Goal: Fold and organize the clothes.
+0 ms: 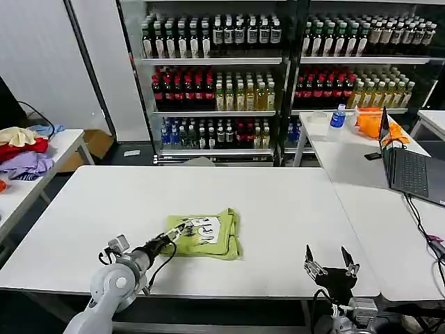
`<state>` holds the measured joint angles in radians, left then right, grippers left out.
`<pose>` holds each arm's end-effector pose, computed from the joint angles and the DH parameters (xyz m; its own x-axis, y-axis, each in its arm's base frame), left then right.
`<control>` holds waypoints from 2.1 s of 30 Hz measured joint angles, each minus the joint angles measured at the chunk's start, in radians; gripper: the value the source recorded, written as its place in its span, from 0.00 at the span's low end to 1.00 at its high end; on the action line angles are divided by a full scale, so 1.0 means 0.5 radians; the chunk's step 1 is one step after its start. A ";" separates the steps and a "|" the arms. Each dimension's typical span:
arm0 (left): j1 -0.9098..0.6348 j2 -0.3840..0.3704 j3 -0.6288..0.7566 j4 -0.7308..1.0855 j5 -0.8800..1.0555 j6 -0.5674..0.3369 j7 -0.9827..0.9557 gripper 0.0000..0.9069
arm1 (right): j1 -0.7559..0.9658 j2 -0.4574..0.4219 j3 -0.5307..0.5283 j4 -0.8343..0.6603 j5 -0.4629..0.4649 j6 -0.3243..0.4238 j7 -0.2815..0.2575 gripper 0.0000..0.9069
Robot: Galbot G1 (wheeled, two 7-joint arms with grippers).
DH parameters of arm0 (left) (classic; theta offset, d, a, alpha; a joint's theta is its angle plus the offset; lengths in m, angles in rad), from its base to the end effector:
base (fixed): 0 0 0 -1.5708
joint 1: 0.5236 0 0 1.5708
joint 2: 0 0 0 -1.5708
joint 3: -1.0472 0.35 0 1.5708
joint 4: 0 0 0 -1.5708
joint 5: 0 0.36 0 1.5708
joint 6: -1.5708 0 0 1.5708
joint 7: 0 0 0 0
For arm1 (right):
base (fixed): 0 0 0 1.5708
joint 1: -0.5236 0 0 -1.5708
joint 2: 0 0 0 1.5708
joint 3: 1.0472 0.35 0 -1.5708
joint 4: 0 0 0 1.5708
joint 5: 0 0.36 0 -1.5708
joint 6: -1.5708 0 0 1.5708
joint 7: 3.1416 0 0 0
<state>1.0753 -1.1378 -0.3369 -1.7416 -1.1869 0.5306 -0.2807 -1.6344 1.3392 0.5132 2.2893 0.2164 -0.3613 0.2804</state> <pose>0.3403 0.0614 -0.2995 -0.7977 0.3374 0.4999 -0.0166 0.8163 -0.5774 0.1643 -0.0232 -0.2423 -0.9635 0.1144 0.2420 0.1079 0.9934 -0.0400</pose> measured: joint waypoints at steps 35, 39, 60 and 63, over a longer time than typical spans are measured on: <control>-0.011 0.085 -0.412 -0.042 -0.410 -0.056 0.019 0.02 | -0.022 -0.023 0.010 0.115 0.028 -0.050 0.006 1.00; -0.066 0.295 -0.570 -0.019 -0.349 -0.036 0.056 0.02 | -0.004 -0.046 0.016 0.111 0.054 -0.047 0.007 1.00; 0.047 0.551 0.070 -0.095 1.283 -0.490 0.188 0.02 | 0.027 -0.072 0.018 0.071 0.064 -0.063 0.007 1.00; 0.014 0.487 0.223 -0.109 1.457 -0.514 0.192 0.02 | 0.021 -0.071 0.033 0.062 0.063 -0.062 0.006 1.00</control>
<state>1.0822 -0.8945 -0.2253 -1.7963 -0.4586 0.2735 -0.1849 -1.6239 1.3039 0.5296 2.3203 0.2477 -0.3925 0.2834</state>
